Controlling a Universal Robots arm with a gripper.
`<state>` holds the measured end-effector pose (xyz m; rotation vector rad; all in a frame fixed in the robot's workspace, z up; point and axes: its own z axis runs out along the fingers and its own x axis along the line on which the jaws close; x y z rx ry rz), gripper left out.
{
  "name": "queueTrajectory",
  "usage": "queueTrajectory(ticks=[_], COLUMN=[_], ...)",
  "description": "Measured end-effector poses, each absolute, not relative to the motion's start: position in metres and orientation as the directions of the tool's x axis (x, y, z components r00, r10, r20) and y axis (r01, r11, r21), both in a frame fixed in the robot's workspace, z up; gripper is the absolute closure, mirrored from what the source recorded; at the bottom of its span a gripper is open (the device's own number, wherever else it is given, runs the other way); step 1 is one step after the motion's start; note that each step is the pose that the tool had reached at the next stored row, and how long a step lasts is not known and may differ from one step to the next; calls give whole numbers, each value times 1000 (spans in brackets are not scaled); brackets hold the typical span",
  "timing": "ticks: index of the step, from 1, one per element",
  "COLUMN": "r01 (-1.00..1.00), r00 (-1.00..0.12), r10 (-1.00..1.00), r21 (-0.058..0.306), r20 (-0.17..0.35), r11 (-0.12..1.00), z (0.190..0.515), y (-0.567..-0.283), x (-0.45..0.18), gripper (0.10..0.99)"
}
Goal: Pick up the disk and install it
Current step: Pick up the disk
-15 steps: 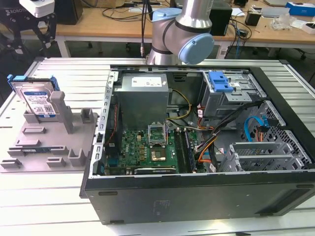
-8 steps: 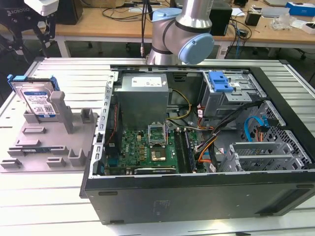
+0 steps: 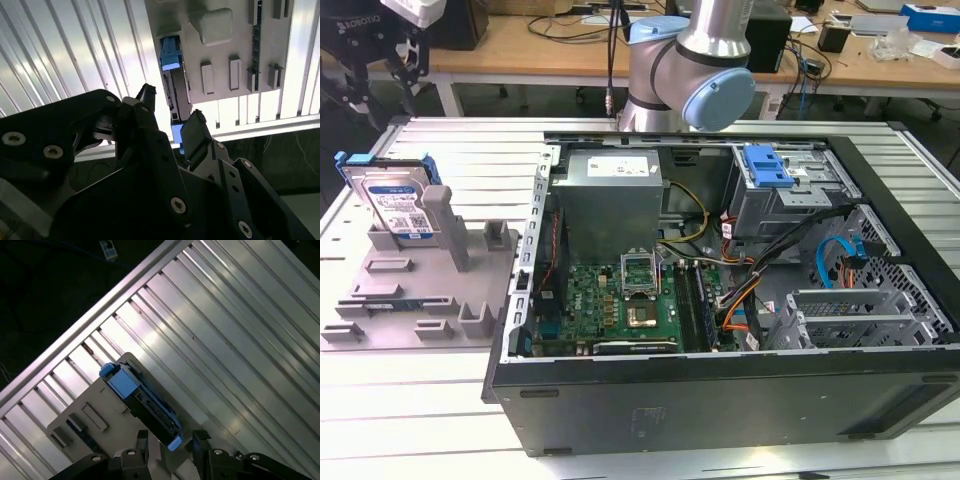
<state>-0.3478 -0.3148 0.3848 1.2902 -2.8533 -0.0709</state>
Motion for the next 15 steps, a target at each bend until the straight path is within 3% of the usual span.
queueTrajectory(ticks=[15], r01=[-929], r00=[-368], r10=[-930], r21=[45], r20=[-10], r11=[368], z=[384], y=[-315], x=[-348], gripper=[604])
